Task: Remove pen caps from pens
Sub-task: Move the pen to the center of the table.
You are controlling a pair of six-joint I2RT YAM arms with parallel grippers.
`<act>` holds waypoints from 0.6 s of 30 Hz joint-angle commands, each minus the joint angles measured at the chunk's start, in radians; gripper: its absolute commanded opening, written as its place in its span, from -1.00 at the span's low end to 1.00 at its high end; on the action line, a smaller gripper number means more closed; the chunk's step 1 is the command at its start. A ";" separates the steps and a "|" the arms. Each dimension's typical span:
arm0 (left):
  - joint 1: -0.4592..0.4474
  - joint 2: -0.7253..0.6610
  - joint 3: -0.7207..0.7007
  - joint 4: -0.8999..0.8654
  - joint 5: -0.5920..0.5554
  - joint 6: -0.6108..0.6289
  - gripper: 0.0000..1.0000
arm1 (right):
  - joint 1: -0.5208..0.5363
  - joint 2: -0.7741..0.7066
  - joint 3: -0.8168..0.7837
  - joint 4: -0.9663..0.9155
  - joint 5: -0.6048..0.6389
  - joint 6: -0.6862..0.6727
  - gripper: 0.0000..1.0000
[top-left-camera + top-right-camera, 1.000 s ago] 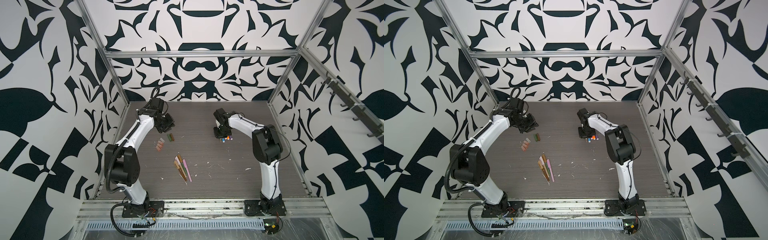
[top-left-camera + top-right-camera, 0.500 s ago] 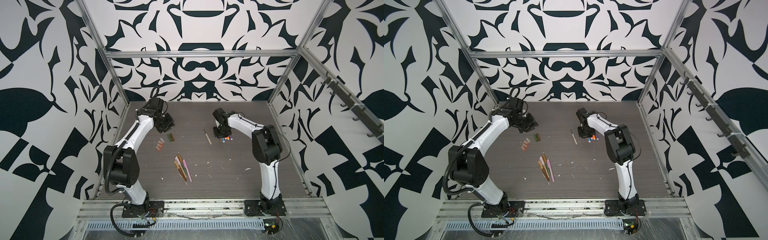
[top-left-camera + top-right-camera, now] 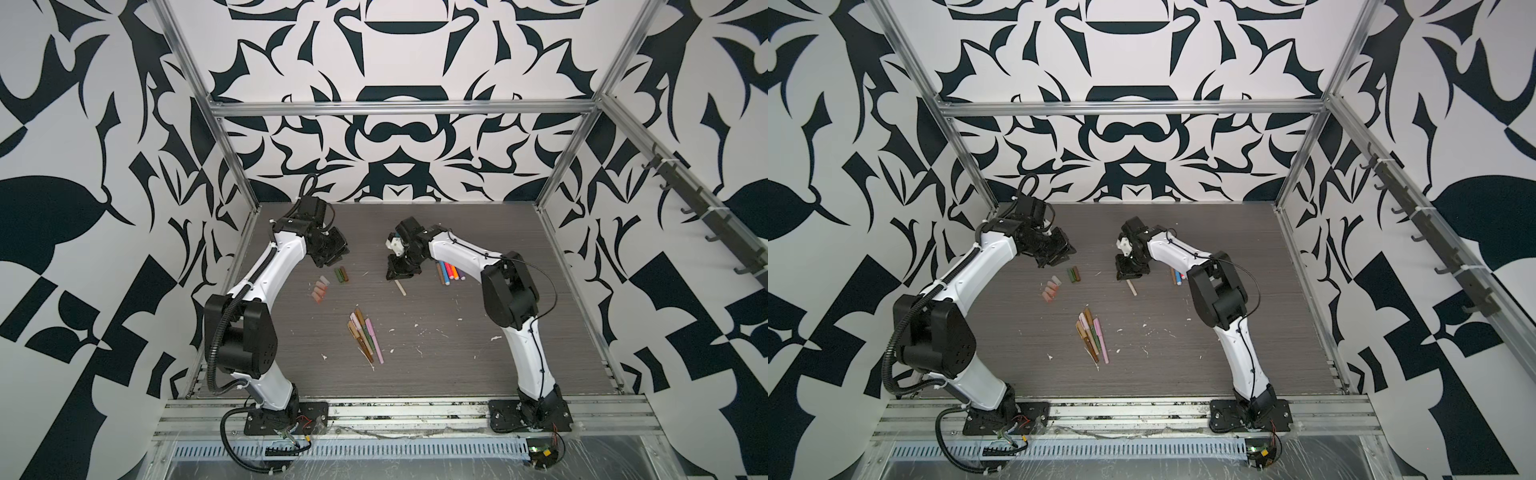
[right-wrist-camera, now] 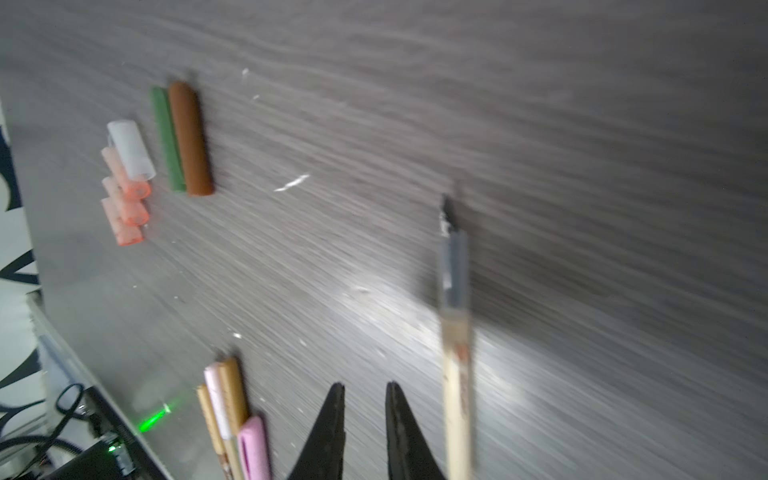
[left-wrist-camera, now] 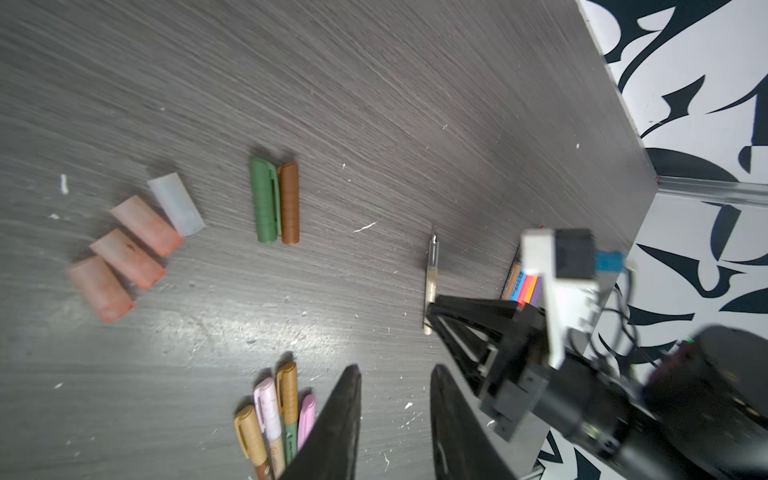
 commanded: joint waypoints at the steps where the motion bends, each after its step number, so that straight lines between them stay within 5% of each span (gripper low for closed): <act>1: 0.003 -0.048 -0.024 -0.039 0.001 0.009 -0.36 | 0.024 0.041 0.064 -0.003 -0.055 0.074 -0.56; 18: 0.012 -0.047 -0.029 -0.053 0.018 0.017 -0.36 | 0.022 0.024 0.087 -0.200 0.377 -0.005 -0.49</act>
